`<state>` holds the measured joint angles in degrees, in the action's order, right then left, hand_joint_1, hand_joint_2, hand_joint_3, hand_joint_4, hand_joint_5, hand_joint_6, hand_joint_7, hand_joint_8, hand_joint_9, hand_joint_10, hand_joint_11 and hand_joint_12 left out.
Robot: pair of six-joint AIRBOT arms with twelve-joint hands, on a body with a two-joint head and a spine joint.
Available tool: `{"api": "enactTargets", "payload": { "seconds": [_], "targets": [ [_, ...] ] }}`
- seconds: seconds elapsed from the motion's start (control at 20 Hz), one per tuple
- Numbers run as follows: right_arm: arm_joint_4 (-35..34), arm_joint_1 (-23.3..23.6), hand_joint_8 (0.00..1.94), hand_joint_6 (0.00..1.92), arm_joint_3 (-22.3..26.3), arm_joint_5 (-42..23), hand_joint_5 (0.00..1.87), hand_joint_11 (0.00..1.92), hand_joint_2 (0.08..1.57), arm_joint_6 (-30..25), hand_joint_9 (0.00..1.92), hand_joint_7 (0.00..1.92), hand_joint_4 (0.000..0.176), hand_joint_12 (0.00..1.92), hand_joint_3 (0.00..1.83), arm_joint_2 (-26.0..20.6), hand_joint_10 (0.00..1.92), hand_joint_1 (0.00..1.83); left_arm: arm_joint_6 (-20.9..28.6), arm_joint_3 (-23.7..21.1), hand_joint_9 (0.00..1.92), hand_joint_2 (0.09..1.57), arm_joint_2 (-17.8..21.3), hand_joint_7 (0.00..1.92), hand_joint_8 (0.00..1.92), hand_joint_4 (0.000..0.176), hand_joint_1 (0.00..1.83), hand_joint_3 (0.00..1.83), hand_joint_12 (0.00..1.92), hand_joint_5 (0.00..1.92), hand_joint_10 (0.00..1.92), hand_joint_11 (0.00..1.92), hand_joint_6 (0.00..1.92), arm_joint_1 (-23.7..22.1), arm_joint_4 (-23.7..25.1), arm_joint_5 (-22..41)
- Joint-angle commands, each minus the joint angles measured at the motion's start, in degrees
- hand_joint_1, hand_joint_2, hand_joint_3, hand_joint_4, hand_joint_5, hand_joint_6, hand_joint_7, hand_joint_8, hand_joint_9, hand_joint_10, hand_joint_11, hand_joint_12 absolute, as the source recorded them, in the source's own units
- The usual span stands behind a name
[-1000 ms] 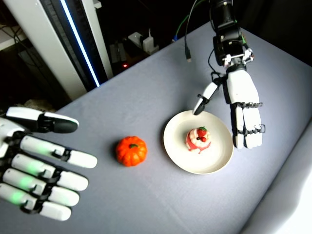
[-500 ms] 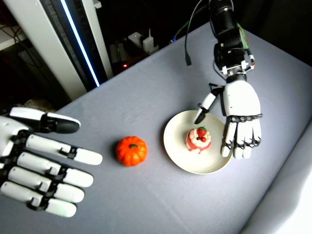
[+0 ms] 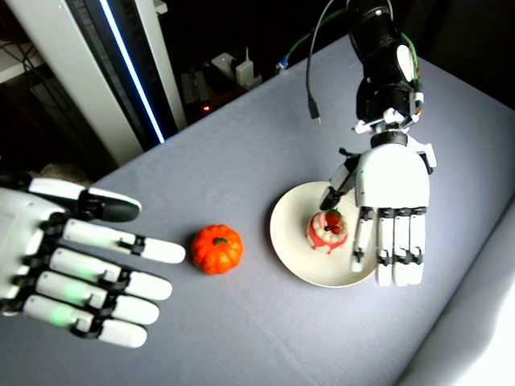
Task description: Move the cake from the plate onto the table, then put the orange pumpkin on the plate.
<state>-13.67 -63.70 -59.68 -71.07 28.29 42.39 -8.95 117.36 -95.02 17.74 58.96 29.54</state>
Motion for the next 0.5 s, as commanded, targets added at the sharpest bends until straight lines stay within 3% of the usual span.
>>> {"api": "enactTargets", "payload": {
  "seconds": [0.0,0.05,0.15,0.2,0.25,0.3,0.35,0.45],
  "targets": [
    [-1.5,0.7,0.01,0.00,-0.4,-6.8,0.15,0.00,1.11,-0.3,0.03,0.07,0.055,0.00,0.01,-0.4,0.01,0.79,0.0,-0.2,0.00,0.72,-0.2,0.04,0.01,0.060,0.76,0.00,0.00,0.56,0.00,0.00,0.00,-0.5,-2.0,4.2],
    [-1.5,0.7,0.01,0.00,-0.4,-6.7,0.16,0.01,1.09,-0.3,0.04,0.08,0.053,0.00,0.00,-0.4,0.01,0.80,0.0,-0.3,0.00,0.76,-0.3,0.01,0.00,0.009,0.77,0.01,0.00,0.55,0.00,0.00,0.00,-0.5,-2.0,4.3],
    [-1.5,0.8,0.01,0.01,-0.4,-6.7,0.16,0.01,1.09,-0.3,0.04,0.08,0.054,0.00,0.00,-0.3,0.01,0.79,0.0,-0.3,0.00,0.76,-0.5,0.00,0.00,0.012,0.78,0.01,0.00,0.55,0.00,0.00,0.00,-0.3,-3.0,4.5],
    [-1.4,0.9,0.01,0.01,-0.4,-6.7,0.17,0.06,1.08,-0.3,0.05,0.09,0.062,0.03,0.00,-0.3,0.01,0.78,0.0,-0.2,0.00,0.73,-0.5,0.00,0.00,0.025,0.82,0.00,0.00,0.58,0.00,0.00,0.01,-0.2,-4.1,4.6],
    [-1.4,0.9,0.01,0.01,-0.4,-6.7,0.17,0.06,1.08,-0.3,0.05,0.09,0.062,0.03,0.00,-0.3,0.01,0.78,0.0,-0.2,0.00,0.73,-0.5,0.00,0.00,0.025,0.82,0.00,0.00,0.58,0.00,0.00,0.01,-0.2,-4.8,4.7],
    [-1.4,1.0,0.00,0.00,-0.4,-6.7,0.17,0.02,1.06,-0.3,0.06,0.10,0.064,0.27,0.01,-0.2,0.00,0.76,0.0,-0.2,0.00,0.75,-0.6,0.00,0.00,0.016,0.81,0.01,0.00,0.57,0.00,0.00,0.01,-0.1,-5.4,4.8],
    [-1.4,1.0,0.00,0.00,-0.4,-6.7,0.16,0.00,1.07,-0.3,0.05,0.09,0.060,0.35,0.01,-0.1,0.00,0.75,0.0,-0.1,0.00,0.76,-0.8,0.00,0.00,0.018,0.83,0.01,0.00,0.59,0.00,0.00,0.01,0.0,-5.9,4.8],
    [-1.3,1.1,0.00,0.00,-0.4,-6.7,0.17,0.00,1.06,-0.3,0.04,0.11,0.053,0.35,0.00,-0.1,0.00,0.76,0.0,0.0,0.00,0.77,-1.1,0.01,0.00,0.014,0.85,0.01,0.00,0.60,0.00,0.00,0.02,0.3,-5.9,5.0]
  ]
}}
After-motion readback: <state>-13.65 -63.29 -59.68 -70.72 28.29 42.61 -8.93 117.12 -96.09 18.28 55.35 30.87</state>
